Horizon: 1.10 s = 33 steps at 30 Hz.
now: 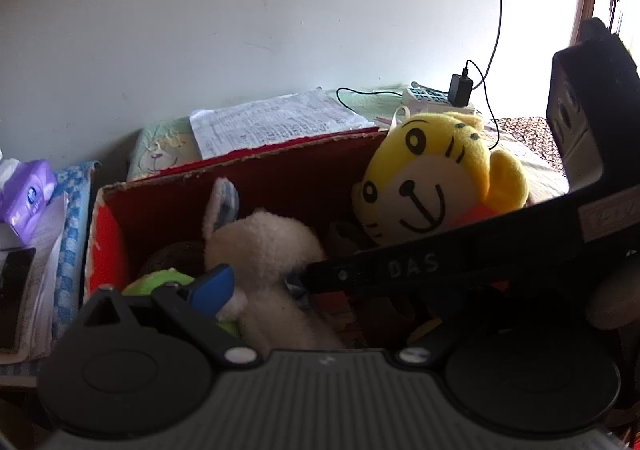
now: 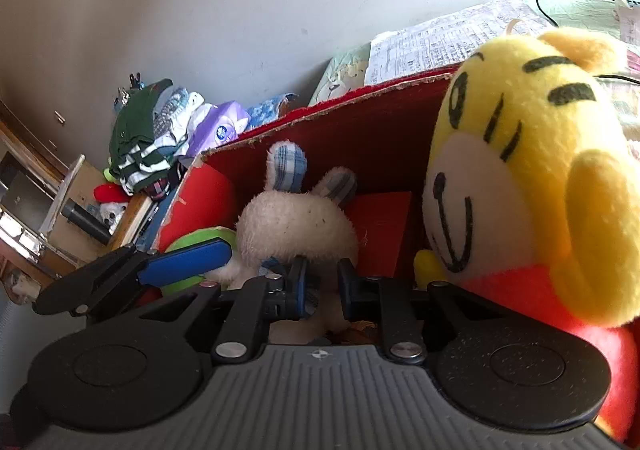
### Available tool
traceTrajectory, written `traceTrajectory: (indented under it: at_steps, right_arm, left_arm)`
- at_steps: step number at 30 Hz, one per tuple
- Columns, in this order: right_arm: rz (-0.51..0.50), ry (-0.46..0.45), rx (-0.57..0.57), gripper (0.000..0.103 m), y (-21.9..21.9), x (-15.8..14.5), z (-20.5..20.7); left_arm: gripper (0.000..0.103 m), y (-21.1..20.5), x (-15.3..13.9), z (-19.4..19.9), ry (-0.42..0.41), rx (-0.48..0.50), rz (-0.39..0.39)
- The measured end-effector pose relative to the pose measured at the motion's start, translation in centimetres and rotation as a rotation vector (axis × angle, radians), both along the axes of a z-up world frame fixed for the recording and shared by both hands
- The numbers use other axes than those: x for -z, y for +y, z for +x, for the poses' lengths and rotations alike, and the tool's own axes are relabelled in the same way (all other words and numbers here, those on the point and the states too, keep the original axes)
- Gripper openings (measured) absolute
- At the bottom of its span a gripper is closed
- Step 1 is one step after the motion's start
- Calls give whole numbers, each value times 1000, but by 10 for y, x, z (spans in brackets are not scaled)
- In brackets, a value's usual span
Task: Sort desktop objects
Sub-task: 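Lower the white bunny into the red box beside the green plush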
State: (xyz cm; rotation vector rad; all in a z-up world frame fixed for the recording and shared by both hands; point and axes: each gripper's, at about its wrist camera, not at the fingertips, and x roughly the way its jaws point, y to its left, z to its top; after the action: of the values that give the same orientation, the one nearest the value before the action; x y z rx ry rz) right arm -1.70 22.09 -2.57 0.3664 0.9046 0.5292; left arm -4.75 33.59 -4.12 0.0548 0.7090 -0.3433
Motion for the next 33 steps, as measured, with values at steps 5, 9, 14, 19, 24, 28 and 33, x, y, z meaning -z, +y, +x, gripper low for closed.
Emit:
traceTrajectory:
  at_steps: [5,9,14,19,24,28,33]
  right_arm:
    - [-35,24,-54,13,14,0,6]
    - [-11,26,-29,15,9,2,3]
    - [-14,4,-13,20,9,-3,0]
    - [30,11,32,21,-1,-2,-3]
    - [43,-3,52,21,-4,-5,-7]
    - [46,-13,58,23,-6,-7,-9]
    - [43,-23,59,24,-10,-7,-12]
  left_arm:
    - [99,-1,0,-3,8,19,8]
    - [99,-3,1,-3,15,5,12]
    - [100,-4,1,-2,19,-6,18]
    - [100,-6,0,2,32,-20,24]
    - [103,-7,0,3,41,-25,20]
    - [103,-7,0,3,43,-32,22]
    - [103,-10,1,2,40,-41,41]
